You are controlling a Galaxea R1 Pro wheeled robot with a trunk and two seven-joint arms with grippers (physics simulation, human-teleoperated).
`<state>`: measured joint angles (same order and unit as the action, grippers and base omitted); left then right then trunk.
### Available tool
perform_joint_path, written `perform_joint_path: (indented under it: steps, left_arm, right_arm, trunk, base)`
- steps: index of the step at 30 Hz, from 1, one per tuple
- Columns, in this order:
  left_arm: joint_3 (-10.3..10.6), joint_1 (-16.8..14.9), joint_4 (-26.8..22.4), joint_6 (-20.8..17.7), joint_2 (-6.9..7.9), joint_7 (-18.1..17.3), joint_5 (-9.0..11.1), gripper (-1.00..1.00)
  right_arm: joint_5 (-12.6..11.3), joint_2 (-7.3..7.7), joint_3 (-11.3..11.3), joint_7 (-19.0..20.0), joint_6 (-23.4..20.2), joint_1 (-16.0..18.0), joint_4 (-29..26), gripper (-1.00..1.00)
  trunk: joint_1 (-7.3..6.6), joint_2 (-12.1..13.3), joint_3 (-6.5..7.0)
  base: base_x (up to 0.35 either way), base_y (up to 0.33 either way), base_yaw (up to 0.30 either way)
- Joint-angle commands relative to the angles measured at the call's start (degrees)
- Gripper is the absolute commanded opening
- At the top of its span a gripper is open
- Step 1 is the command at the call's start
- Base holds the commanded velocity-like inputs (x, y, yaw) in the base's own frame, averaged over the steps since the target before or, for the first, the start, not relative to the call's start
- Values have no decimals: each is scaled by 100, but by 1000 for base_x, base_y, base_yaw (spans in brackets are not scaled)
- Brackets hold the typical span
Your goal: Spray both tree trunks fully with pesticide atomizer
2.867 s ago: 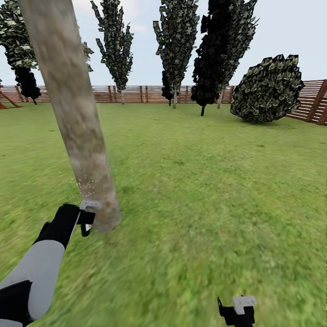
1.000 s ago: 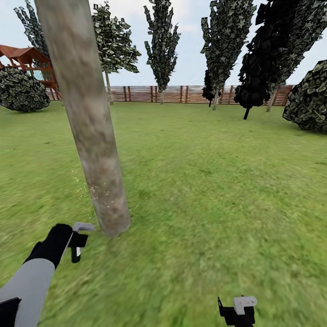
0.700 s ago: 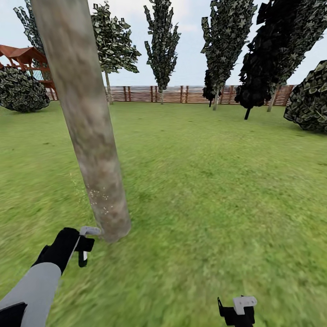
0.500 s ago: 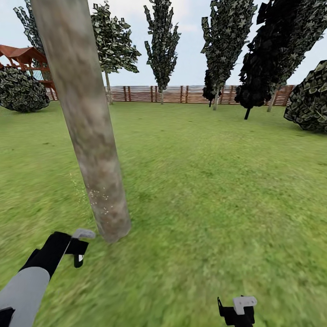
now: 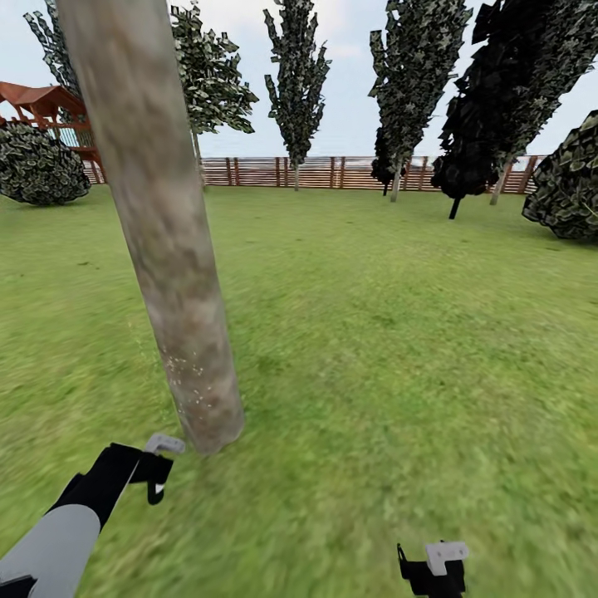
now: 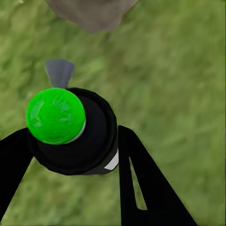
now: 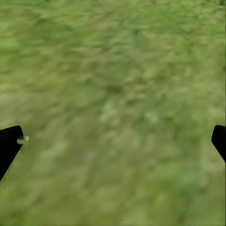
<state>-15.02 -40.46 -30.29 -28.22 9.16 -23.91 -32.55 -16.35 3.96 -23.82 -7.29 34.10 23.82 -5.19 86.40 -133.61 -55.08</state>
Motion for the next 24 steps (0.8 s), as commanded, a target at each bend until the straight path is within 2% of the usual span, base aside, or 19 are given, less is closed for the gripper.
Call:
perform_joint_path:
  steps: [1,8,10,13,14,16,19,22,24]
  left_arm:
    - [4,1,9,1,-6,34,-3,-100]
    - [3,14,36,-44,-1,633,11,-100]
    - [0,36,308,-16,-27,680,136,-100]
    - [6,59,536,145,-45,696,561,-100]
    - [1,62,575,313,-42,700,769,-100]
    - [6,64,590,446,-48,708,955,-100]
    - [7,64,546,485,-49,800,1013,-100]
    - [9,66,576,495,-66,1184,1043,-100]
    - [12,70,598,504,-221,1318,1042,-100]
  right_arm:
    - [0,0,0,0,0,2,0,100]
    - [-1,0,0,-3,0,1,0,100]
    - [-6,4,0,-8,0,1,0,100]
    - [-8,8,0,-6,0,0,0,100]
    - [-8,8,0,-6,0,0,0,100]
    - [-6,3,0,-4,0,1,0,100]
    - [-1,-9,0,-3,0,1,0,100]
    - [0,-16,0,-3,0,0,0,100]
    - [-7,-12,3,-8,0,0,0,100]
  trunk:
    - [0,0,0]
    - [0,0,0]
    - [0,0,0]
    - [0,0,0]
    - [0,0,0]
    - [0,0,0]
    - [0,0,0]
    - [0,0,0]
    - [0,0,0]
  base:
    - [212,229,0]
    - [36,53,0]
    - [0,1,0]
    - [7,-2,0]
    - [122,-82,0]
    - [185,-149,0]
    - [174,-208,0]
    - [133,-247,5]
    - [68,-265,128]
